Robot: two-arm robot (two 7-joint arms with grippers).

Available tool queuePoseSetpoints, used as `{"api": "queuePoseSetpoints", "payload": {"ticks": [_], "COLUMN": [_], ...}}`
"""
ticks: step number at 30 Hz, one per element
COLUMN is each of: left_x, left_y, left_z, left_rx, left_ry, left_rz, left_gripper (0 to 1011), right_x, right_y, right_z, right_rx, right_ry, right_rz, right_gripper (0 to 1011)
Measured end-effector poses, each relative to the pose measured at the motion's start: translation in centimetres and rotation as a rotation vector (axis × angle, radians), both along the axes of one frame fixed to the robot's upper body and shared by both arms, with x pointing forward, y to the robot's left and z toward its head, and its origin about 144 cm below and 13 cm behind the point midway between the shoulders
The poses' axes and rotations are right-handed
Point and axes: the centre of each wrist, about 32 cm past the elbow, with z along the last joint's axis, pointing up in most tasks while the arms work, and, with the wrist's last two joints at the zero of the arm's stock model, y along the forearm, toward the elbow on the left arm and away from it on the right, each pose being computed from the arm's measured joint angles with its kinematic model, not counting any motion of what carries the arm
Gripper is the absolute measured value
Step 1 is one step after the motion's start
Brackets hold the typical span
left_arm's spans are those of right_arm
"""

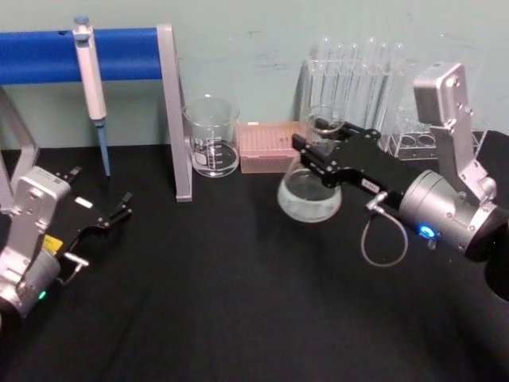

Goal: Grasp the erlenmeyer flask with one hand, shake it three times, then place it back.

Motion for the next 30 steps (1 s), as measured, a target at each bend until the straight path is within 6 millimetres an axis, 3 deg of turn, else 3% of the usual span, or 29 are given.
{"api": "queuePoseSetpoints", "payload": {"ticks": [16,30], "left_x": [0.0,0.0], "left_y": [0.0,0.0], "left_z": [0.0,0.0], "left_rx": [0.000,0.000], "left_ry": [0.000,0.000], "left_rz": [0.000,0.000], "left_gripper": [1001,1001], "right_x": [0.8,0.7], "right_y": [-1.8,-1.3], "right_z": [-0.4,-0.4], "right_rx": [-0.012,-0.007], "right_ry": [-0.001,0.001], "right_rz": [-0.113,-0.090], "right_gripper": [451,451]}}
